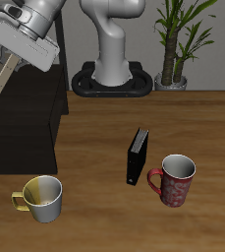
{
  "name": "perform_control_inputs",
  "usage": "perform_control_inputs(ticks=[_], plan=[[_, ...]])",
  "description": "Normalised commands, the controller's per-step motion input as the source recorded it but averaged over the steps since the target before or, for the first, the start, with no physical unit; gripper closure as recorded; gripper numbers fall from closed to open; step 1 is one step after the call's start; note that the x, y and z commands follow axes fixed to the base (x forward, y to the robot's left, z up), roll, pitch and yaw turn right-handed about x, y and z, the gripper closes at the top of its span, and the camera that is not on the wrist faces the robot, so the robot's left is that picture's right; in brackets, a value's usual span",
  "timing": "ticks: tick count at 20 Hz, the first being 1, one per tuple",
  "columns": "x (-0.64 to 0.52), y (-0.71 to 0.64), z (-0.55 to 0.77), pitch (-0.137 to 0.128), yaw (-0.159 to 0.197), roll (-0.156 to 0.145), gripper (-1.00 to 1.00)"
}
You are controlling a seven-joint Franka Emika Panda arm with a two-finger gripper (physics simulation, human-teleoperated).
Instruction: Place the yellow book flat on top of the shelf
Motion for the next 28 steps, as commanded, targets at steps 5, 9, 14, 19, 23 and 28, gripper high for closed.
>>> perform_control_inputs(ticks=[5, 9, 14, 19, 23, 28], plan=[[0.02, 0.19, -0.32, 0.079, -0.014, 0.059, 1.0], [0.05, 0.36, -0.25, 0.057, 0.001, 0.073, -1.0], [0.12, 0.2, -0.23, 0.165, -0.071, 0.086, -1.0], [-0.04, 0.52, -0.03, 0.157, -0.116, 0.168, -1.0], [-0.15, 0.54, 0.3, -0.017, -0.05, 0.132, -1.0], [-0.04, 0.28, 0.21, -0.044, -0.021, 0.073, -1.0]])
